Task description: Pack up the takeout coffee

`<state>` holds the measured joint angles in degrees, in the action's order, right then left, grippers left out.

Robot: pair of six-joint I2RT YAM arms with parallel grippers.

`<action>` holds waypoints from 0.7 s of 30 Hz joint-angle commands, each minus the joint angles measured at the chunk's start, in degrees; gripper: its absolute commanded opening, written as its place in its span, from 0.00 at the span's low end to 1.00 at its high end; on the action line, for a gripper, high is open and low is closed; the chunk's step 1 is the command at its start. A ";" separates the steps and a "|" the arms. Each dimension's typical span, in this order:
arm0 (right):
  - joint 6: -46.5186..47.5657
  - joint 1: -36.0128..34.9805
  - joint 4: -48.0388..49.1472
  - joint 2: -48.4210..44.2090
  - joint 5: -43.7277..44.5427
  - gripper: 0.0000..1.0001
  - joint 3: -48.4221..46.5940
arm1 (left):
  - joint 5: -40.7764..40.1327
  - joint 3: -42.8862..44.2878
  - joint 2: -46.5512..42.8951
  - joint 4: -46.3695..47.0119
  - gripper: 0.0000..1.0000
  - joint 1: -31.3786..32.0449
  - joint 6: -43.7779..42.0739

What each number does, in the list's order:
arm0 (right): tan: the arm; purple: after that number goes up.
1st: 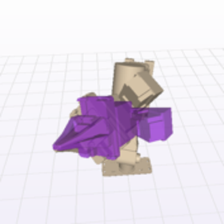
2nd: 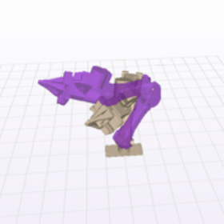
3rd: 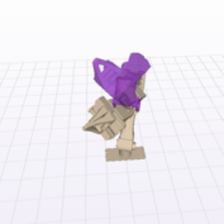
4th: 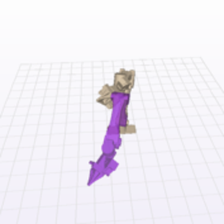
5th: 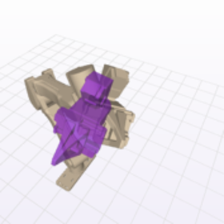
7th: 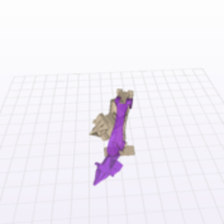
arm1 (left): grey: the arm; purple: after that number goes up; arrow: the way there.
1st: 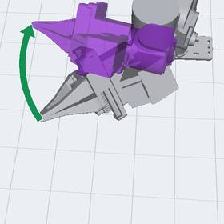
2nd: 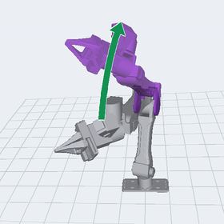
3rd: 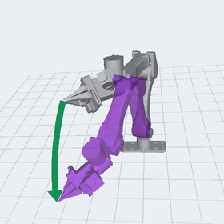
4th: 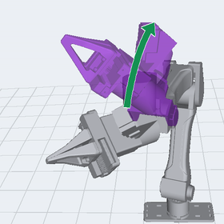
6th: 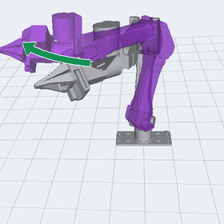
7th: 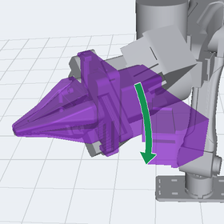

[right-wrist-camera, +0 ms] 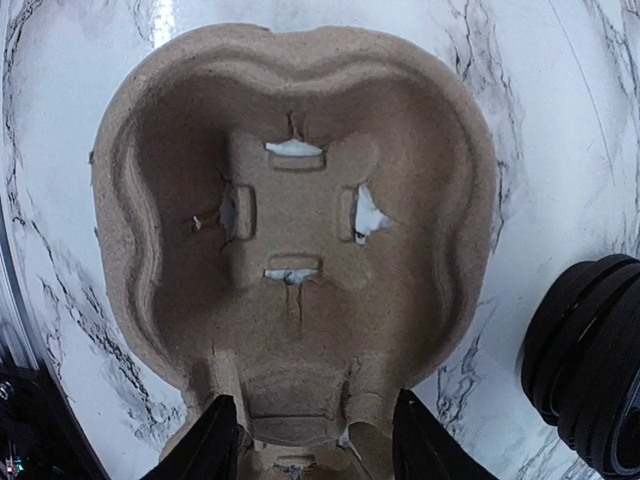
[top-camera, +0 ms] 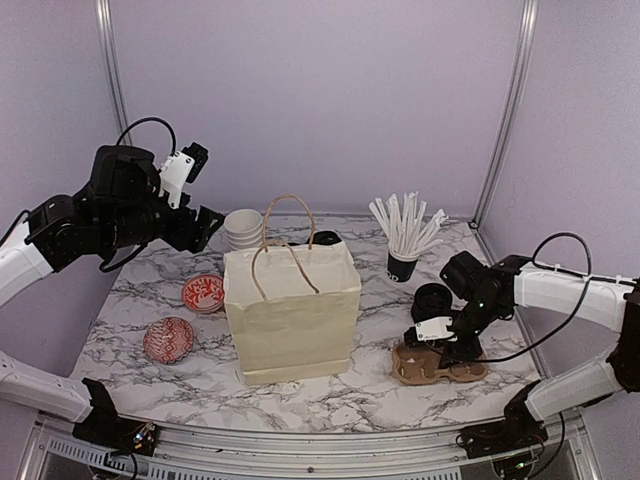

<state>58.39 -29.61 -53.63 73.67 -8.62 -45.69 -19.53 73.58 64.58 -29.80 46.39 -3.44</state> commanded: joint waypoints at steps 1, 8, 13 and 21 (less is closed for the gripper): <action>-0.46 0.43 0.02 -0.26 -0.14 0.50 0.11 | -0.43 -0.84 0.46 1.15 0.85 -0.40 -0.01; -1.51 0.43 1.32 0.78 -0.39 0.48 1.03 | -0.44 -1.12 1.18 1.23 0.85 -0.41 -0.19; -1.91 0.38 1.66 1.51 -0.64 0.44 0.88 | -0.68 -1.15 1.10 1.15 0.85 -0.39 -0.51; -4.05 -0.05 1.34 2.36 -1.59 0.42 -0.40 | -0.62 -1.84 1.21 1.16 0.85 -0.39 -0.51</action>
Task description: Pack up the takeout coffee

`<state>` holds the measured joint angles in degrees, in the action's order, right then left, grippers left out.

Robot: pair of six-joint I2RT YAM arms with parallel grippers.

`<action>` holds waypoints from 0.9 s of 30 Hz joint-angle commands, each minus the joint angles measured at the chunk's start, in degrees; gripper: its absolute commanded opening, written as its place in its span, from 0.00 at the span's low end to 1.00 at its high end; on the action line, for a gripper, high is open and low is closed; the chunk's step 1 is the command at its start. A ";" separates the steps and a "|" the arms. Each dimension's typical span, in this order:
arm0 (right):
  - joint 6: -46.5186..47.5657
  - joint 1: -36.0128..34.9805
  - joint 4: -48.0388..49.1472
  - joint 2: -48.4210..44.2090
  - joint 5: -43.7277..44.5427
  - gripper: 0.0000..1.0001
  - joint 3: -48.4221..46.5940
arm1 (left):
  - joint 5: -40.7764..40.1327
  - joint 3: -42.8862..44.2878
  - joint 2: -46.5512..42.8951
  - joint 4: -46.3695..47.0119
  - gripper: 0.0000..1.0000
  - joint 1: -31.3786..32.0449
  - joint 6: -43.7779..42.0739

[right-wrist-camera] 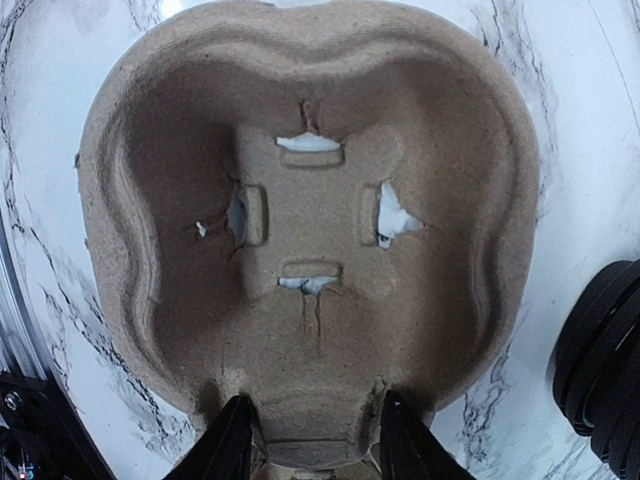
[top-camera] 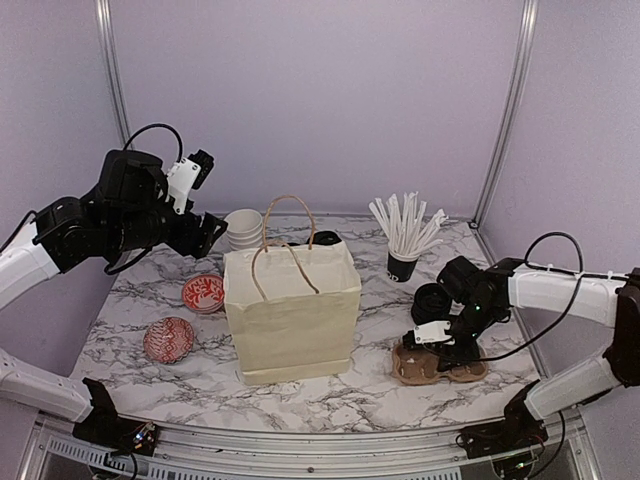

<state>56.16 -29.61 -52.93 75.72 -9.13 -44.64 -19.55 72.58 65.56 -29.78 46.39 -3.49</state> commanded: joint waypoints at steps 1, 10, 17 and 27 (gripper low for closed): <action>-2.11 -0.10 0.90 0.35 -1.00 0.41 -1.34 | -0.63 -0.80 0.19 1.16 0.85 -0.38 -0.47; -3.69 -0.63 -0.44 0.03 -1.61 0.27 -2.16 | -0.44 -0.66 0.44 1.20 0.85 -0.38 -0.73; -4.96 -1.23 -8.29 -4.07 -10.65 0.26 -11.76 | -0.08 0.34 0.85 1.07 0.86 -0.35 -1.06; -7.40 -1.24 -9.66 -5.09 -29.54 0.25 -36.89 | -0.31 3.38 1.78 -1.74 0.87 -0.49 -0.38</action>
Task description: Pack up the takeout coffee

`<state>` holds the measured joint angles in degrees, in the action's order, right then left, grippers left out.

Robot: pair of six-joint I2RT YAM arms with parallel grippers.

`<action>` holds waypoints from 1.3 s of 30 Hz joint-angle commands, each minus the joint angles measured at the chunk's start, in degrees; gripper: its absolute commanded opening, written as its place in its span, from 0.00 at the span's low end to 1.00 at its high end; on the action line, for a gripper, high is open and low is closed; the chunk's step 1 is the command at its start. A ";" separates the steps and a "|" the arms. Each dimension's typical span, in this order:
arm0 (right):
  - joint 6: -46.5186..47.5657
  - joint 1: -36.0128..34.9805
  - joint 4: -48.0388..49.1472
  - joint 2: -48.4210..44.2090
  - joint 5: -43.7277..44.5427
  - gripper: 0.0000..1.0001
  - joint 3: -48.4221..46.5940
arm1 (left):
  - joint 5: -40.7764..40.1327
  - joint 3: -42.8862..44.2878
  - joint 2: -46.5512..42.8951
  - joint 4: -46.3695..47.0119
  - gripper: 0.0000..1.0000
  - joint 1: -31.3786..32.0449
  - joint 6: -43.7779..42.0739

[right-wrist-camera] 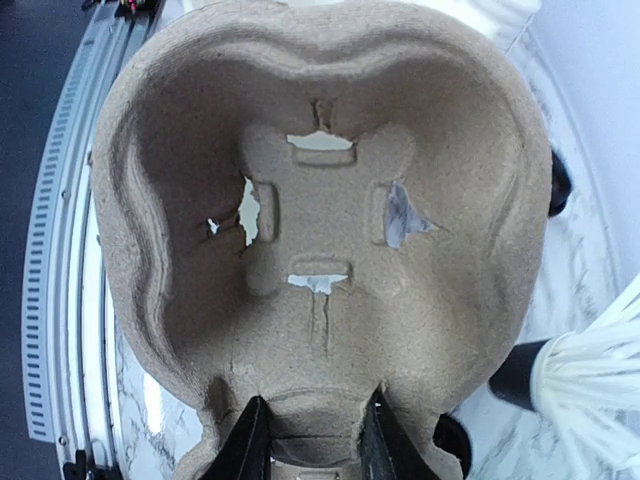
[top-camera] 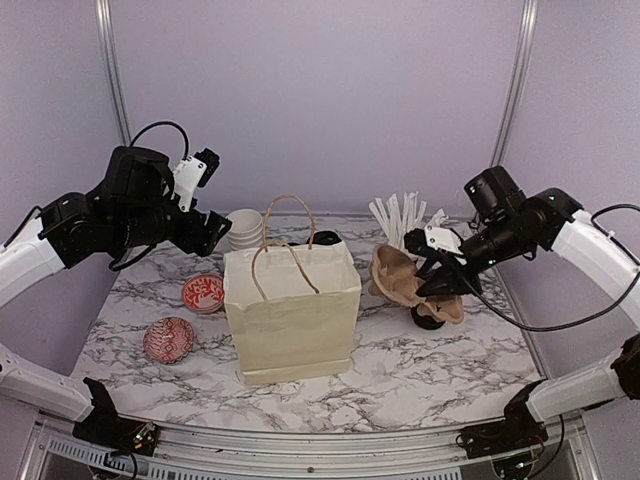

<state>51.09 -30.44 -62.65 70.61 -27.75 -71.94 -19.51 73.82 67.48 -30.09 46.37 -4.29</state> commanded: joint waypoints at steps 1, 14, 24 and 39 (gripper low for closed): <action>-2.93 -0.39 0.99 0.52 -12.86 0.25 -12.62 | -0.38 2.06 -0.38 -1.64 0.87 -0.51 0.77; -9.43 -6.84 6.29 19.80 -35.53 0.25 -43.72 | -1.47 -2.41 -4.96 -3.15 0.88 -1.29 3.84; -13.60 -10.71 9.71 30.63 -40.55 0.26 -47.17 | -2.67 -4.15 -7.41 -3.24 0.89 -1.66 3.84; -20.06 -12.89 16.25 36.73 -35.28 0.27 -44.57 | -5.32 -6.77 -7.89 -2.48 0.89 -3.26 3.75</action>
<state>33.41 -41.82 -49.08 106.30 -64.62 -116.42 -22.11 67.85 60.77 -32.45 44.27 -0.89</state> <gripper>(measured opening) 0.271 0.890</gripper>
